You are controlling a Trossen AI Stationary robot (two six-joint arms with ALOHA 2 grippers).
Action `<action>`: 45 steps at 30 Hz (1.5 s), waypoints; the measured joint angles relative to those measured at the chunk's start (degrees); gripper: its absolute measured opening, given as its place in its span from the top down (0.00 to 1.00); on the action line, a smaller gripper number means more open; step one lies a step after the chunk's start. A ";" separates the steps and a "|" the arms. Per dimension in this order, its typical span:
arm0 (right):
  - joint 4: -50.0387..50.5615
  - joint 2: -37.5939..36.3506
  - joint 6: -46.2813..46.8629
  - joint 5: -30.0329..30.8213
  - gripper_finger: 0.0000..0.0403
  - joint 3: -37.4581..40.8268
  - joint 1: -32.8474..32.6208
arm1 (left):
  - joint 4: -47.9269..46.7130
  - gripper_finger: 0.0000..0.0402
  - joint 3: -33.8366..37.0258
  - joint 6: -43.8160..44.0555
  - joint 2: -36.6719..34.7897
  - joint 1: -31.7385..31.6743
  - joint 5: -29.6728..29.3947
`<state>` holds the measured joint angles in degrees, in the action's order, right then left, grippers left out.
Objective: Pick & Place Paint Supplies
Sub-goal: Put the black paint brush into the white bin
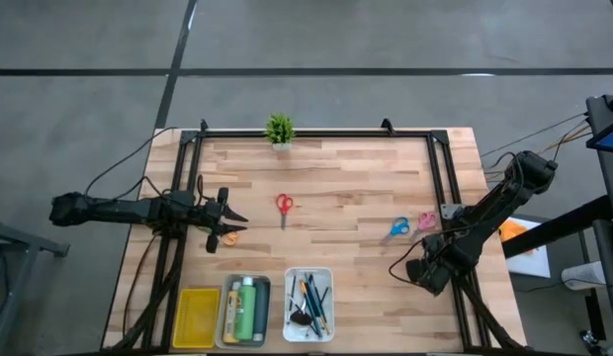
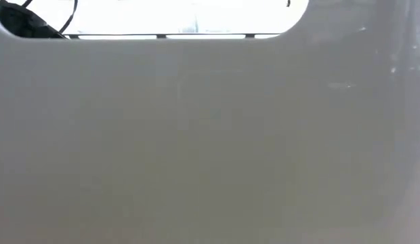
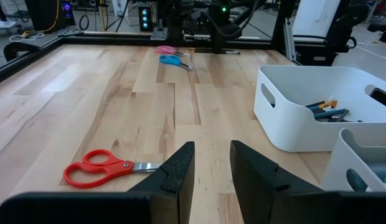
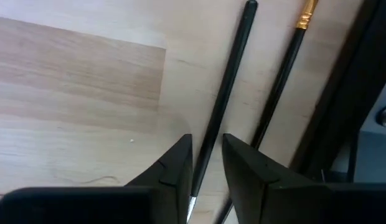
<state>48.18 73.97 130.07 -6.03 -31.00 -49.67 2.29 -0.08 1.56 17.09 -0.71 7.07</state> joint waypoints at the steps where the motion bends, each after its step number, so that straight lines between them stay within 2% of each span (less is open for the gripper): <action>1: -0.28 0.00 -0.02 0.09 0.83 0.01 0.00 | 0.02 0.74 0.00 0.01 0.00 0.00 0.00; 5: -1.50 -0.10 -1.49 0.82 0.95 0.32 0.00 | 0.02 0.74 0.00 0.02 -0.01 0.00 0.00; 23: -2.06 -0.59 0.00 3.28 0.96 -2.36 0.07 | 0.01 0.74 0.00 0.01 -0.01 0.00 -0.02; 28: -2.47 -0.66 -1.47 13.58 0.96 -5.87 0.07 | 0.02 0.74 0.00 0.00 0.00 0.00 0.00; 35: -5.20 -0.70 -7.27 35.95 0.96 -11.92 0.07 | 0.00 0.74 0.00 0.01 0.01 0.00 -0.01; 40: -18.19 -0.72 -17.02 48.83 0.96 -12.81 0.07 | 0.00 0.74 0.00 0.00 0.01 0.00 -0.01; 45: -32.95 0.39 -29.20 55.20 0.96 -12.75 0.93 | 0.01 0.74 0.02 0.00 -0.01 0.00 -0.02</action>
<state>15.24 74.37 100.87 49.17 -43.75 -48.74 2.30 -0.06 1.56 17.08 -0.71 7.05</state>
